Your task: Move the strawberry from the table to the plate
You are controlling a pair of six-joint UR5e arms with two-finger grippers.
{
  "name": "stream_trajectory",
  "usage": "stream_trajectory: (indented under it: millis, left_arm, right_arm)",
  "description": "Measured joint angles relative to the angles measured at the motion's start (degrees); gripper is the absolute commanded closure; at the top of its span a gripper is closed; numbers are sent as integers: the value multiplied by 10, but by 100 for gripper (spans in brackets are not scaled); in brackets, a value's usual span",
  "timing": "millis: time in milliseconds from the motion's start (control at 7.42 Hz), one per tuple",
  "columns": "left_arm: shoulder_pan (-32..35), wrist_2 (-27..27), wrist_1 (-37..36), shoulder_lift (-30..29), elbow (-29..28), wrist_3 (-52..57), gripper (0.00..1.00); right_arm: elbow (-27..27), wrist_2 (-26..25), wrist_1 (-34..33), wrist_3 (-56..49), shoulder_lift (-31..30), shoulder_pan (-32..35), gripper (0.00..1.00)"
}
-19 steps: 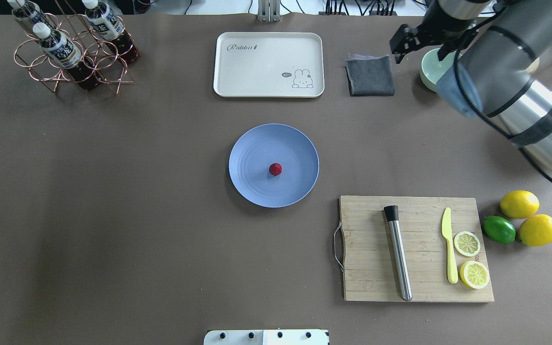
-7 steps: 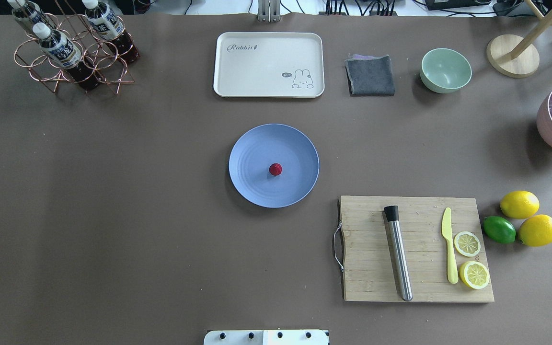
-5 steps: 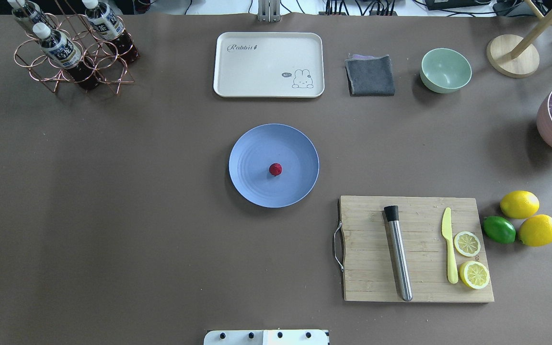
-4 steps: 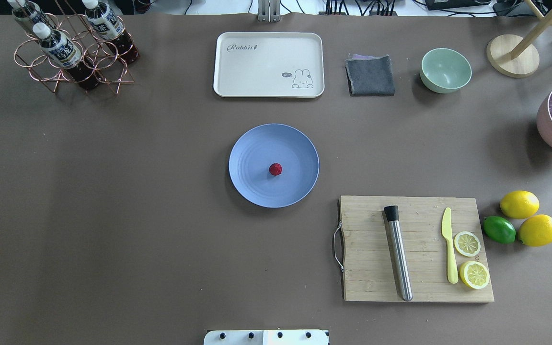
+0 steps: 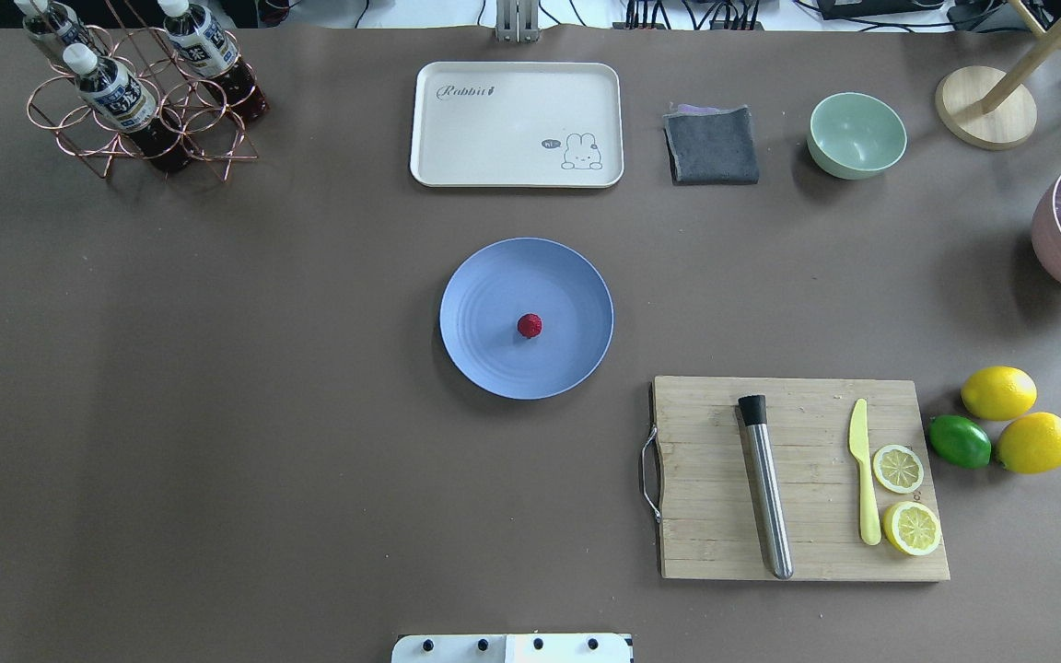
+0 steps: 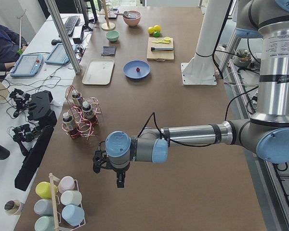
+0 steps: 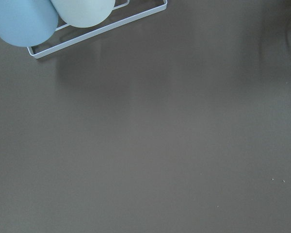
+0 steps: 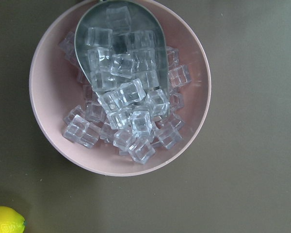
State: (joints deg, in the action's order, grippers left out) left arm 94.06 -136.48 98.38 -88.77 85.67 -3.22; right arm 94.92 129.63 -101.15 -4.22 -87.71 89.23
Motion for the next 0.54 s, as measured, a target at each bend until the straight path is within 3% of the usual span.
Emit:
stream_trajectory:
  millis: [539]
  left_arm:
    - [0,0,2,3,-8,0,2]
  right_arm:
    - [0,1,1,-1,0,0,0]
